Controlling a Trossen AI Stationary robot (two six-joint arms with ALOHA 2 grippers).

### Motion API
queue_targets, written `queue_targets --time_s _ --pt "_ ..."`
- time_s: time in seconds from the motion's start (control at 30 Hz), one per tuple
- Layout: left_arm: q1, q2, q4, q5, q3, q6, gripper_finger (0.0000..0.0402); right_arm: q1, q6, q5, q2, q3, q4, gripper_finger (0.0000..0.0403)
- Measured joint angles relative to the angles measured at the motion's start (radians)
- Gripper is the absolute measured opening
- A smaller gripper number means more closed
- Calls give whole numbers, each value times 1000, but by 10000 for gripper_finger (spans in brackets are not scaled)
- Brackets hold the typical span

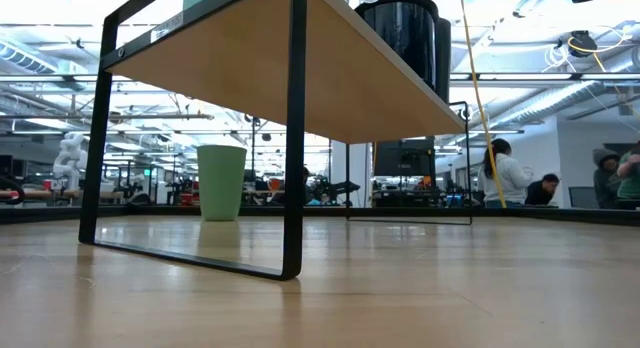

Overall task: Stack small to large cups/mugs on shelf
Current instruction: Put the green cup on the shelf aligned with the black cup

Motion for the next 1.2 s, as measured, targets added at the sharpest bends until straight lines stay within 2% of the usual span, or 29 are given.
queue_targets --time_s 0.17,0.43,0.8,1.2 --pt "0 58 -23 6 0 23 159 0 -17 0 0 0 -14 130" --pt "37 131 -53 78 0 40 162 0 -19 0 0 0 -32 130" --pt "127 193 -56 87 -2 51 225 -3 -28 6 0 0 -31 130" --pt "196 207 -15 81 -81 222 210 0 -46 30 0 0 -41 130"
